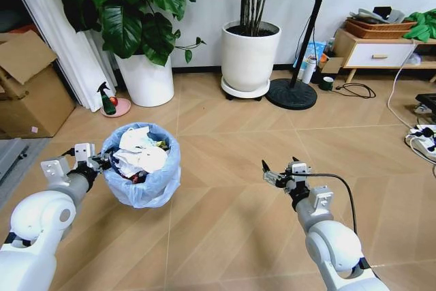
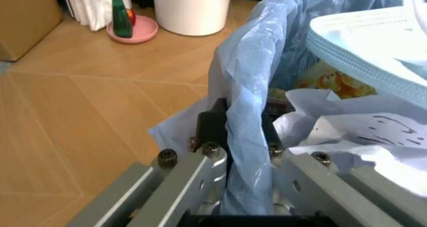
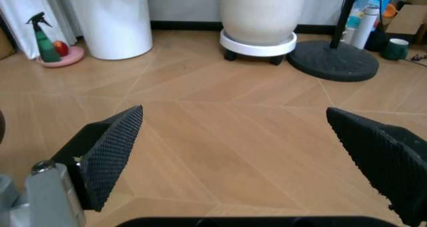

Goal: Pick up the trash bin and place the garbage on the floor into it.

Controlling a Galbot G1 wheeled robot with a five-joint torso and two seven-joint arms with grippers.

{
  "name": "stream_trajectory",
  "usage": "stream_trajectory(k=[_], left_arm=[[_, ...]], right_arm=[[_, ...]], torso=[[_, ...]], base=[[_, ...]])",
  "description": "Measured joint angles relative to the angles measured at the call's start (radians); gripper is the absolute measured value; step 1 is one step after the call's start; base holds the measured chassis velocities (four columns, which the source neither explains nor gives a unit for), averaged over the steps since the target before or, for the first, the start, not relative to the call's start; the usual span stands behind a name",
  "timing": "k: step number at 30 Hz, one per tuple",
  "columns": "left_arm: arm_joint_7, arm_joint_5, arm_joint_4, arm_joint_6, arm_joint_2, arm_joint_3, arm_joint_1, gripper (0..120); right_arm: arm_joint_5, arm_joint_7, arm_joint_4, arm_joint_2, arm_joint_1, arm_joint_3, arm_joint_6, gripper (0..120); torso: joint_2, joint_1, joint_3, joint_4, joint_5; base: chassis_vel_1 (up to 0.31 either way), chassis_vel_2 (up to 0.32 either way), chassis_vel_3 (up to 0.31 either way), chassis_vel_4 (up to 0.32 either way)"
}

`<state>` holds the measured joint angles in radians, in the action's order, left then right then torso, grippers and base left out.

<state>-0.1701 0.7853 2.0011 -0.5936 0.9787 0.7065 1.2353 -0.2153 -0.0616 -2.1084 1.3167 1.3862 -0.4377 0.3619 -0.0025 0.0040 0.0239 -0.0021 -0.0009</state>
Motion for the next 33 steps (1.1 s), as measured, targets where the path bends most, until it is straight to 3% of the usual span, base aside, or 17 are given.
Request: stream_trajectory(k=[33], left_arm=[[-0.007,0.002,0.008,0.005,0.003,0.005,0.013,0]], right_arm=[[0.02,0.008,-0.011,-0.002,0.017,0.004,0.0,100]], torso=[[0.0,0.0,0.0,-0.0002,0.0]], base=[[0.114,-0.121,-0.116,0.121]])
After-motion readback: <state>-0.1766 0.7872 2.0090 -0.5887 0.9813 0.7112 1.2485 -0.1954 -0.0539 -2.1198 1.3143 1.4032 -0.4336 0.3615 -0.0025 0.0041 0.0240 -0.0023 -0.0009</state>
